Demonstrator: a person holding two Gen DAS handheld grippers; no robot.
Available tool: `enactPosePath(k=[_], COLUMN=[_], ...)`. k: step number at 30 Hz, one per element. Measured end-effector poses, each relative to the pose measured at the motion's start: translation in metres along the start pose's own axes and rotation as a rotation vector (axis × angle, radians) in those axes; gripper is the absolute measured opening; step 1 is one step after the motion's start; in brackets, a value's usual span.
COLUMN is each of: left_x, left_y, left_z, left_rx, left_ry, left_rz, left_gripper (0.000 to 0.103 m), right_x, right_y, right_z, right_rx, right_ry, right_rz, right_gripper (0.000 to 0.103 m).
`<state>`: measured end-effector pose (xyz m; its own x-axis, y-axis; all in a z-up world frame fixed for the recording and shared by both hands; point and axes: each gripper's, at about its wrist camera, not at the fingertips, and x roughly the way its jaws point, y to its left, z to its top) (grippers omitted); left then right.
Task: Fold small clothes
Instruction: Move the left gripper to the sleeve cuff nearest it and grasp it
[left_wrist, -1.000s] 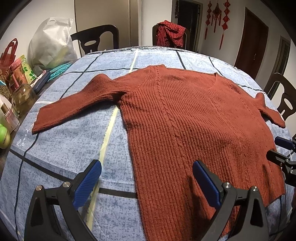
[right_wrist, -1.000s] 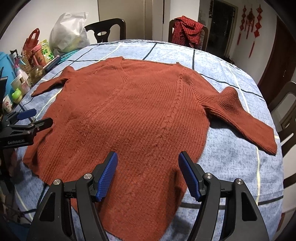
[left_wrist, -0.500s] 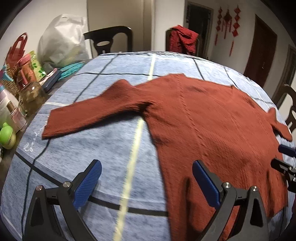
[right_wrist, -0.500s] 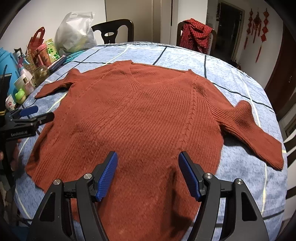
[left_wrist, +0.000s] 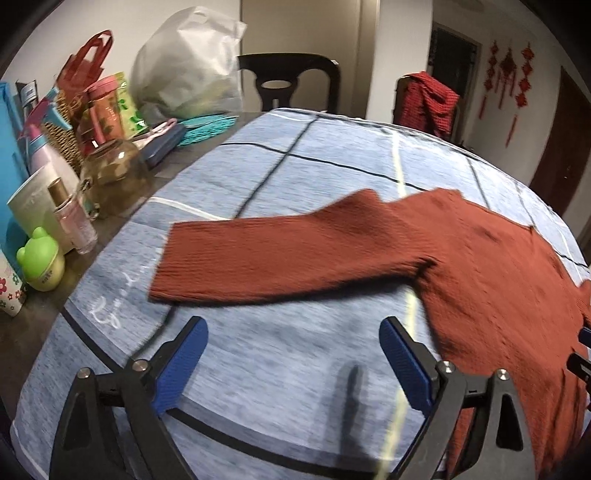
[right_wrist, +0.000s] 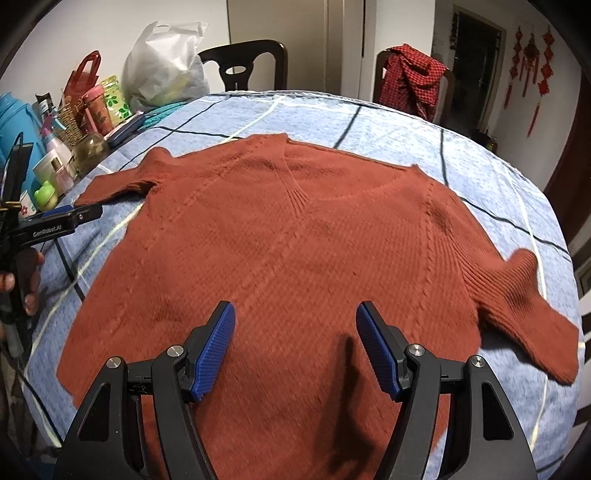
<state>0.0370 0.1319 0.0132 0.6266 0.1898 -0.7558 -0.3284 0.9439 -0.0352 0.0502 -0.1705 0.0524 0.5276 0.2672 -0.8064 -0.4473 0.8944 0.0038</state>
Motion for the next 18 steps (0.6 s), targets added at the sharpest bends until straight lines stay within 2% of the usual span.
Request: enactPosePath(k=[10,18], left_x=[0.020,0.036], left_y=[0.053,0.067], left_z=[0.018,0.026], left_rx=[-0.126,-0.144], left_ry=[-0.011,0.008], left_rz=[0.089,0.190], left_gripper=[0.092,0.092], right_x=[0.009,0.013], right_y=[0.001,-0.004], right_z=[0.009,0.008], right_rx=[-0.002,0.004], right_ry=[0.001,0.016], right_rz=[0.030,0.026], right_gripper=[0.068,0.068])
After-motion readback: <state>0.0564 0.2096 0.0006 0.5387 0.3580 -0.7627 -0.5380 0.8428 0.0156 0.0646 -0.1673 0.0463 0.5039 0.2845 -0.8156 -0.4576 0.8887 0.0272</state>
